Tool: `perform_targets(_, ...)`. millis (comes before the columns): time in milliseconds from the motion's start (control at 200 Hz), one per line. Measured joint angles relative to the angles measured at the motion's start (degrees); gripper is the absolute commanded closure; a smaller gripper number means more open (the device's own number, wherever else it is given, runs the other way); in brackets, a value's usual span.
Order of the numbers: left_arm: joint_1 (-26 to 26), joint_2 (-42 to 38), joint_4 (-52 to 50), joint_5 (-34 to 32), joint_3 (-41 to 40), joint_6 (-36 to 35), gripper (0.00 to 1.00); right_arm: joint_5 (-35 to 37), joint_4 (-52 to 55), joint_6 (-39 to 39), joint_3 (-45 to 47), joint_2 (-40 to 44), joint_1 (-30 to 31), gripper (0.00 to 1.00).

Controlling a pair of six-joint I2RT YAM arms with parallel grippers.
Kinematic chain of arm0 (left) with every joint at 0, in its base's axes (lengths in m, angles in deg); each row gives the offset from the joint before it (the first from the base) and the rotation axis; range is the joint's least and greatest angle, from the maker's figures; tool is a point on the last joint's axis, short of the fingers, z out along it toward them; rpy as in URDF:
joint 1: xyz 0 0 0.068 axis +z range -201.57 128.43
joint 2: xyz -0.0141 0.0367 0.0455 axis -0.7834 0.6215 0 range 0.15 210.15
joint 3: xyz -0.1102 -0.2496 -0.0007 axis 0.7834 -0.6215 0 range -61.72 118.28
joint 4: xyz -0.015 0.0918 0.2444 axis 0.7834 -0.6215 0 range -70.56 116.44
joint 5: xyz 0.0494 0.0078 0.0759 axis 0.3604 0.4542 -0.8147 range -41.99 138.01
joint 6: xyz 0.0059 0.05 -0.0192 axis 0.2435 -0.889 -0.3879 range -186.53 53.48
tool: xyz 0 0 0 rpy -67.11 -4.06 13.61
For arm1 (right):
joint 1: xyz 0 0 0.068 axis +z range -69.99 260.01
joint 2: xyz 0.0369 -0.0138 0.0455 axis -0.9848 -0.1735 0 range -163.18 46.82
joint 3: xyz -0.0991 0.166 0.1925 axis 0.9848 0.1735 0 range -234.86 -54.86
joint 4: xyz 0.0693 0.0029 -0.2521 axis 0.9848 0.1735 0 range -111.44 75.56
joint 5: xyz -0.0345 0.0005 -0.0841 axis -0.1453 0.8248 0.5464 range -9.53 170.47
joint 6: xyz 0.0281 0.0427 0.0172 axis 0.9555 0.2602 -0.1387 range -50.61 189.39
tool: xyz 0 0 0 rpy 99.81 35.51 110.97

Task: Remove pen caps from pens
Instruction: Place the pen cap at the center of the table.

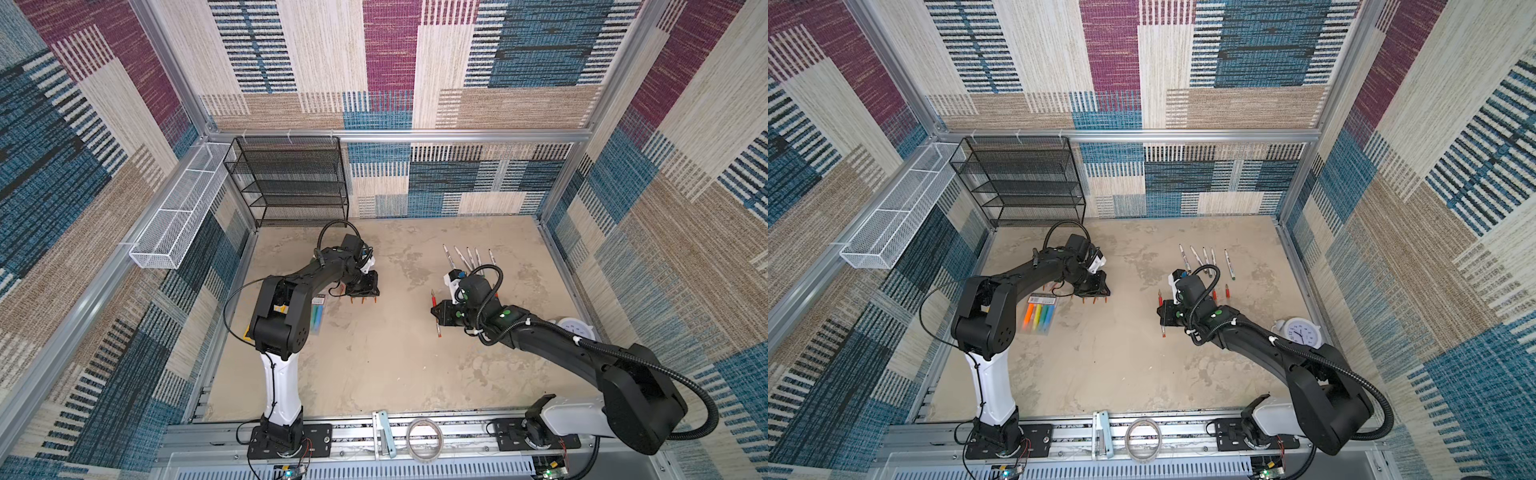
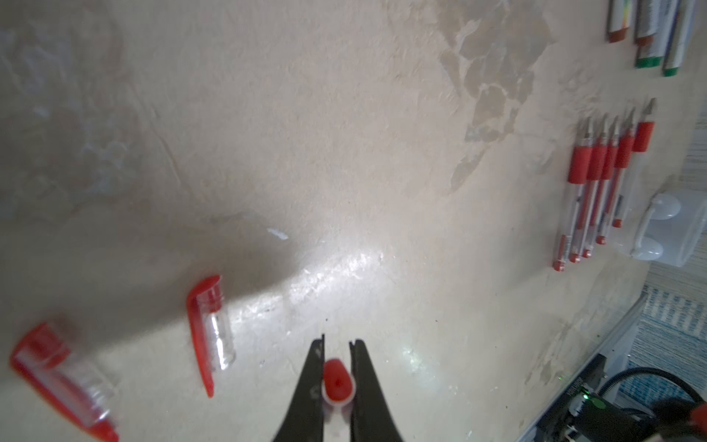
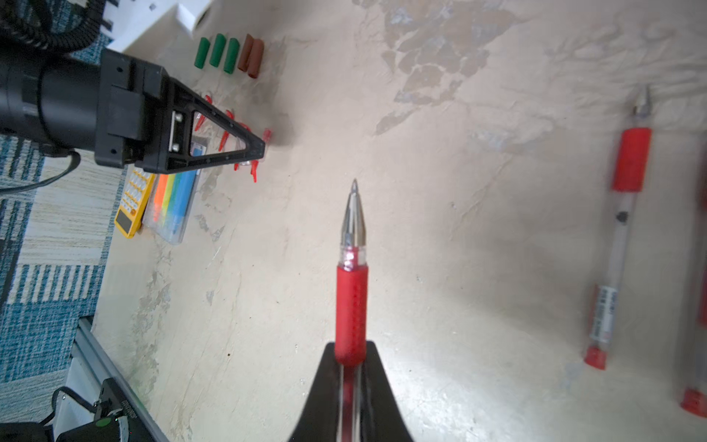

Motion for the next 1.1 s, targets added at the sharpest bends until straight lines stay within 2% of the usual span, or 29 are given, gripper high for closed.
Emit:
perform_targets(80,-0.02,1.09,-1.2,-0.81,0.63,-0.02,1.0,0.0,1.27,-0.31,-0.55,-1.2,-1.36,1.0)
perform_targets(195,0.11,1.79,-1.92,-1.51,1.44,-0.02,0.94,0.15,1.79,-1.29,-1.86,-2.95,-3.06,1.0)
perform_targets(356,0.11,2.93,-2.93,-2.78,2.25,0.0,0.75,-0.17,2.56,-2.93,-4.55,-7.13,-5.31,0.99)
perform_targets(561,0.11,1.36,-3.52,-2.95,2.23,0.22,0.61,-0.2,2.91,-5.35,-7.34,-11.89,-7.3,0.99)
perform_targets(831,0.11,-9.11,-2.6,-2.89,-2.69,0.5,0.49,-0.04,4.15,-7.91,-10.93,-17.62,-9.31,0.97)
perform_targets(1102,0.13,-26.49,2.99,-4.74,-15.32,-1.14,0.31,0.44,5.7,-9.31,-15.04,-22.14,-10.01,0.95)
